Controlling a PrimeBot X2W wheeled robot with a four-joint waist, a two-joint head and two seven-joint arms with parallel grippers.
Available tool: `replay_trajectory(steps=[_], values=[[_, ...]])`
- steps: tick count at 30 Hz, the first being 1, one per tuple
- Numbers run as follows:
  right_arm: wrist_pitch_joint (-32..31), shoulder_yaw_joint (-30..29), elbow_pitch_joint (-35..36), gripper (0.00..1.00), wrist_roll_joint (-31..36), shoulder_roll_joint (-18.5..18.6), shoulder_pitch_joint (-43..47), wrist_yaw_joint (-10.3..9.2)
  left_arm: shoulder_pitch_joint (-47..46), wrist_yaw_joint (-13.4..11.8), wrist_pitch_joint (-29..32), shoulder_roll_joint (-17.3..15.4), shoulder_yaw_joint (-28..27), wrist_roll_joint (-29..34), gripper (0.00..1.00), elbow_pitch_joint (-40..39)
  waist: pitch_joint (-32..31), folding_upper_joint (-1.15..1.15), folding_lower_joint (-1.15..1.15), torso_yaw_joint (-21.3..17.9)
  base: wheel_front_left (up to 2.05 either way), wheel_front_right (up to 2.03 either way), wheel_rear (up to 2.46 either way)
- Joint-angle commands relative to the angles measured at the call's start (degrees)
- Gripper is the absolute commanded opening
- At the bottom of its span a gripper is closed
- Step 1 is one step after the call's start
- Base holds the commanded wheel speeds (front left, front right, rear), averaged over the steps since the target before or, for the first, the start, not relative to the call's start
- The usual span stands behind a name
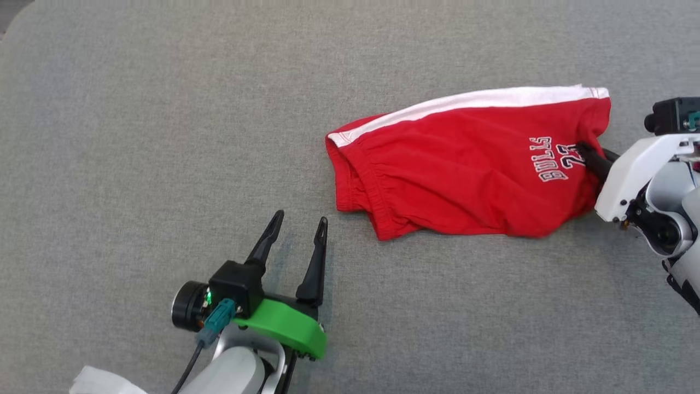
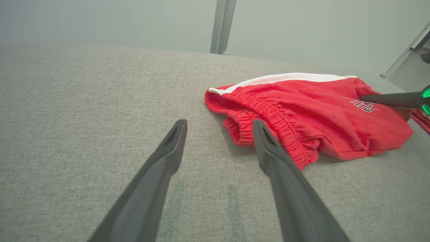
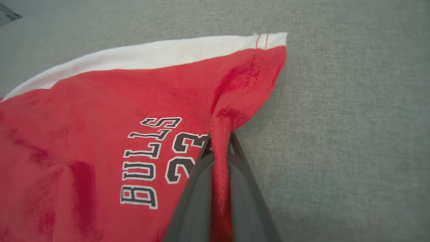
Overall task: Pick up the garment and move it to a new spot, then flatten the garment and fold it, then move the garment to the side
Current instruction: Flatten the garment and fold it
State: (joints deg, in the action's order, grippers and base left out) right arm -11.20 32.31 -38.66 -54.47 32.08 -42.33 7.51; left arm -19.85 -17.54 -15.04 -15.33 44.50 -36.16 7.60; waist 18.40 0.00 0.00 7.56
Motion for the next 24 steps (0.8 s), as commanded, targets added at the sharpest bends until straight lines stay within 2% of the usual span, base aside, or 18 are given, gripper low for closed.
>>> replay_trajectory(steps=[1,6,11,20,24], values=[[0.98,-0.19,1.2,0.0,-1.16,0.74,2.25,-0.05,2.24,0.29,-0.15,-0.75,-0.5,0.37,1.0,0.11,-3.66,0.0,0.0,-3.04,0.0,0.0,0.0],[2.75,-1.05,2.84,0.0,-3.23,2.18,7.97,-0.06,6.8,1.44,-0.15,-1.83,-1.44,1.55,1.0,-0.27,-7.62,0.0,0.0,-5.17,0.0,0.0,0.0],[5.0,-3.59,1.01,0.0,-3.45,3.19,12.07,-0.05,11.02,2.44,-0.15,-2.09,-3.24,3.67,1.0,-0.48,-10.21,0.0,0.0,-6.2,0.0,0.0,0.0],[7.1,-6.74,1.31,0.0,0.88,4.28,10.41,-0.05,14.77,5.24,-0.15,1.11,-6.67,6.48,1.0,0.05,-11.36,0.0,0.0,-5.59,0.0,0.0,0.0],[5.36,-5.7,4.35,0.0,4.85,2.57,8.35,-0.04,15.52,6.67,-0.15,2.86,-7.44,7.2,1.0,1.0,-11.32,0.0,0.0,-4.75,0.0,0.0,0.0]])
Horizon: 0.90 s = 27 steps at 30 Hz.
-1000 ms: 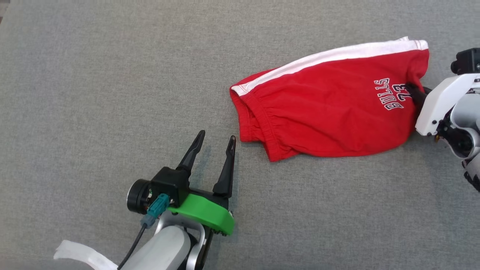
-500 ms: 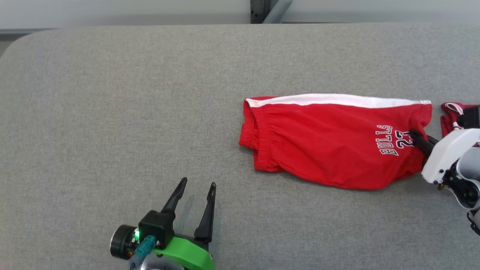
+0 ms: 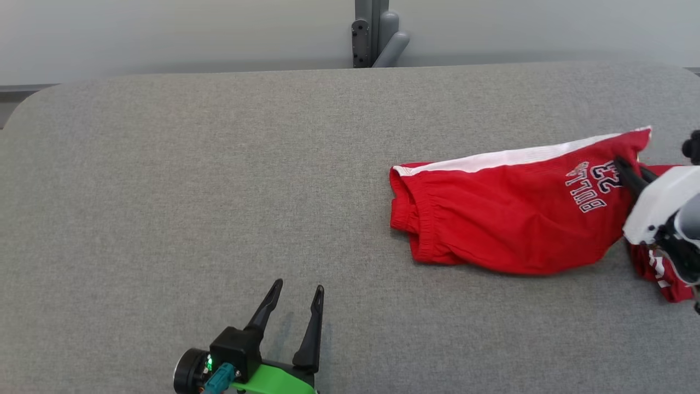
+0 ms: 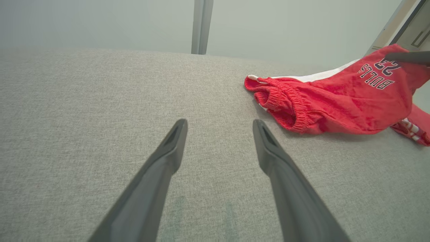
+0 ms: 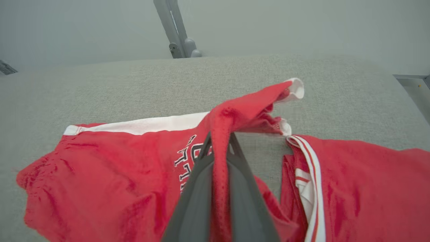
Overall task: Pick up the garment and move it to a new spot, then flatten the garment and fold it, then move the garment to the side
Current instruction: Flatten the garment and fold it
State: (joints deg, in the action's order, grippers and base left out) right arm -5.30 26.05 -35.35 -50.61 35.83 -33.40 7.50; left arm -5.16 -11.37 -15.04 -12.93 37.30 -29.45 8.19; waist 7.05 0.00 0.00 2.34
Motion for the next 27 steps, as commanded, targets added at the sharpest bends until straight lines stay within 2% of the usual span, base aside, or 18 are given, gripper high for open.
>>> replay_trajectory(steps=[1,3,11,16,27], values=[[-1.32,1.07,2.17,0.0,1.87,-1.78,-0.96,-0.03,1.01,0.92,-0.15,0.81,-0.43,0.66,1.0,0.66,0.07,0.0,0.0,0.76,0.0,0.0,0.0],[-2.13,1.64,3.31,0.0,2.69,-2.43,-1.29,-0.03,1.13,1.26,-0.15,1.22,-0.58,0.97,1.0,0.84,0.14,0.0,0.0,1.1,0.0,0.0,0.0],[-8.85,5.49,9.5,0.0,7.19,-9.89,-2.77,-0.03,0.86,3.53,-0.15,3.49,-2.7,2.96,1.0,2.64,1.22,0.0,0.0,3.66,0.0,0.0,0.0],[-12.46,7.27,8.9,0.0,9.1,-14.33,-3.15,-0.03,0.07,4.8,-0.15,4.52,-3.68,3.97,1.0,3.99,2.17,0.0,0.0,5.14,0.0,0.0,0.0],[-14.21,7.67,4.9,0.0,11.71,-18.98,-4.56,-0.03,0.07,6.89,-0.15,7.0,-5.91,5.95,1.0,6.36,2.82,0.0,0.0,6.26,0.0,0.0,0.0]])
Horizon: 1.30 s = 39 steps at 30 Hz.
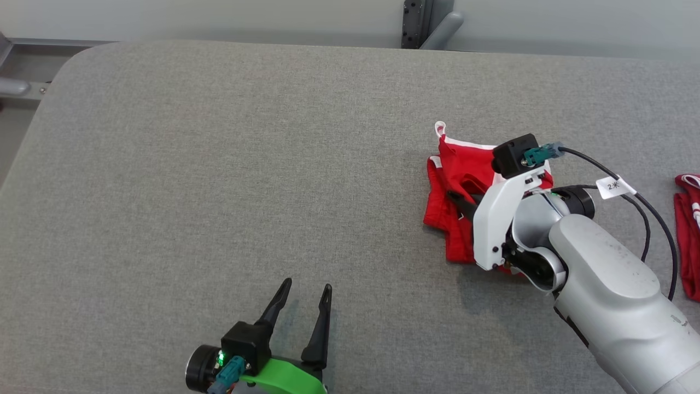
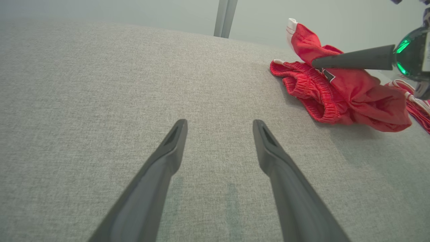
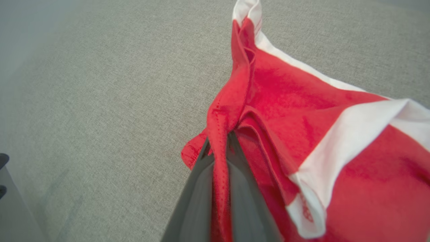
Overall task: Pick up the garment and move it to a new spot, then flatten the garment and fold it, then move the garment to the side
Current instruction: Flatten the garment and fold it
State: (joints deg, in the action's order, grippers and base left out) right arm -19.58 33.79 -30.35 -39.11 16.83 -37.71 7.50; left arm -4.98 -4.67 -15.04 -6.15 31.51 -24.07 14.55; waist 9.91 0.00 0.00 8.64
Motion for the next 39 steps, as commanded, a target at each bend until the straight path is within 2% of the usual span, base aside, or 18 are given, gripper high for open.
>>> replay_trajectory(steps=[1,3,4,5,6,7,15,21,25,31,36,39], values=[[0.02,0.09,-0.29,0.0,0.26,-0.31,-0.2,-0.03,0.02,0.37,-0.15,0.42,-0.33,0.75,1.0,0.17,-0.1,0.0,0.0,-0.11,0.0,0.0,0.0],[-0.02,0.4,-0.56,0.0,0.29,-0.82,-0.31,-0.02,0.24,0.72,-0.15,0.61,-0.79,1.01,1.0,0.6,-0.29,0.0,0.0,-0.29,0.0,0.0,0.0],[0.17,0.55,-0.65,0.11,0.22,-1.0,-0.32,-0.02,0.36,0.85,-0.15,0.68,-0.96,1.12,1.0,0.82,-0.45,0.0,0.0,-0.41,0.0,0.0,0.0],[0.36,0.73,-0.74,0.41,0.13,-1.14,-0.22,-0.02,0.49,1.04,-0.15,0.73,-1.18,1.29,1.0,1.05,-0.67,0.0,0.0,-0.57,0.0,0.0,0.0],[0.43,0.92,-0.79,0.76,-0.04,-1.23,-0.03,-0.02,0.63,1.22,-0.15,0.75,-1.36,1.41,1.0,1.23,-0.88,0.0,0.0,-0.76,0.0,0.0,0.0],[0.51,1.14,-0.76,1.0,-0.22,-1.26,0.23,-0.03,0.77,1.29,-0.15,0.79,-1.52,1.37,1.0,1.4,-1.11,0.0,0.0,-0.94,0.0,0.0,0.0],[4.55,2.71,3.74,1.0,-1.31,-0.07,3.32,-0.03,2.94,1.79,-0.15,0.24,-3.71,1.48,1.0,1.98,-3.68,0.0,0.0,-3.2,0.0,0.0,0.0],[10.05,0.14,9.64,1.0,0.07,3.59,7.37,-0.03,4.36,1.53,-0.15,-0.32,-5.53,1.64,1.0,1.31,-5.3,0.0,0.0,-4.94,0.0,0.0,0.0],[17.0,-4.83,13.34,1.0,4.91,6.66,11.92,-0.03,5.45,1.06,-0.15,-0.57,-7.52,1.97,1.0,0.02,-6.11,0.0,0.0,-6.65,0.0,0.0,0.0],[28.65,-15.42,14.37,1.0,11.61,6.8,20.41,-0.03,6.99,0.87,-0.15,-0.19,-11.08,2.87,1.0,-2.01,-6.7,0.0,0.0,-9.46,0.0,0.0,0.0],[34.3,-25.16,11.7,1.0,17.98,3.98,27.48,-0.04,8.06,1.86,-0.15,0.71,-14.5,5.12,1.0,-3.73,-7.02,0.0,0.0,-11.68,0.0,0.0,0.0],[34.79,-29.33,11.68,0.98,20.81,1.97,30.18,-0.04,8.48,2.68,-0.15,1.13,-16.03,6.21,1.0,-4.17,-7.36,0.0,0.0,-12.16,0.0,0.0,0.0]])
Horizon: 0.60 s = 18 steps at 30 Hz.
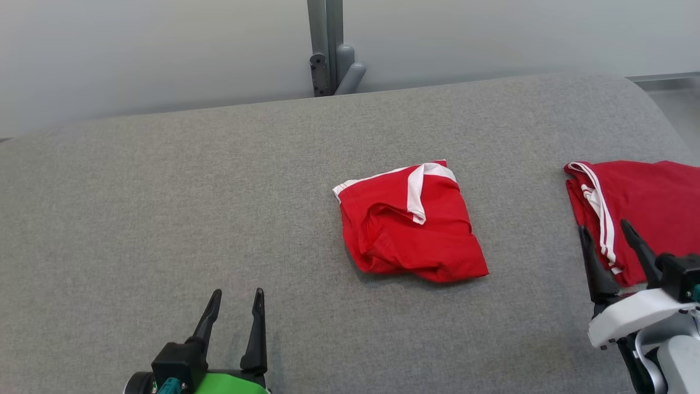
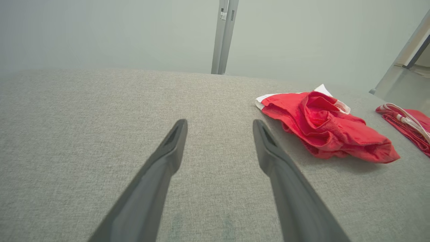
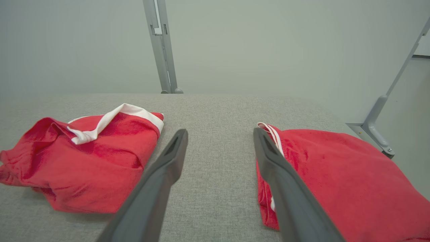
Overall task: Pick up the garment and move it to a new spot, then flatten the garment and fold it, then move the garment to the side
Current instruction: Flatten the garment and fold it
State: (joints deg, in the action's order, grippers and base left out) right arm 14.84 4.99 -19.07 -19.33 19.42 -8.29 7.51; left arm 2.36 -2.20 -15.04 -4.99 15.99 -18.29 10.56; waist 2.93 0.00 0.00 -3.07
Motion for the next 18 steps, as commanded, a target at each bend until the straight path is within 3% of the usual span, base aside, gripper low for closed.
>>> replay_trajectory(steps=[1,2,4,5,11,18], values=[[0.37,-2.03,1.37,0.92,1.94,-1.32,1.45,-0.04,1.32,0.5,-0.15,0.15,-0.97,0.86,1.0,-0.21,-0.45,0.0,0.0,-0.59,0.0,0.0,0.0],[0.35,-3.65,2.13,0.75,2.3,-2.35,2.46,-0.06,1.42,0.76,-0.15,0.28,-1.48,1.21,1.0,-0.17,-0.55,0.0,0.0,-0.7,0.0,0.0,0.0],[0.37,-5.88,3.38,0.18,3.86,-3.77,4.88,-0.05,1.73,1.29,-0.15,0.73,-2.32,1.98,1.0,-0.05,-0.8,0.0,0.0,-0.75,0.0,0.0,0.0],[0.38,-6.82,3.73,0.0,4.15,-4.59,5.83,-0.06,1.98,1.58,-0.15,0.92,-2.64,2.32,1.0,0.02,-0.93,0.0,0.0,-0.73,0.0,0.0,0.0],[0.4,-9.61,6.14,0.0,5.06,-7.94,8.77,-0.05,2.42,2.7,-0.15,1.54,-4.43,3.46,1.0,-0.12,-1.25,0.0,0.0,-0.43,0.0,0.0,0.0],[0.4,-6.75,7.43,0.0,5.82,-8.63,6.01,-0.05,2.51,3.28,-0.15,1.87,-5.72,4.39,1.0,-0.42,-0.93,0.0,0.0,0.67,0.0,0.0,0.0]])
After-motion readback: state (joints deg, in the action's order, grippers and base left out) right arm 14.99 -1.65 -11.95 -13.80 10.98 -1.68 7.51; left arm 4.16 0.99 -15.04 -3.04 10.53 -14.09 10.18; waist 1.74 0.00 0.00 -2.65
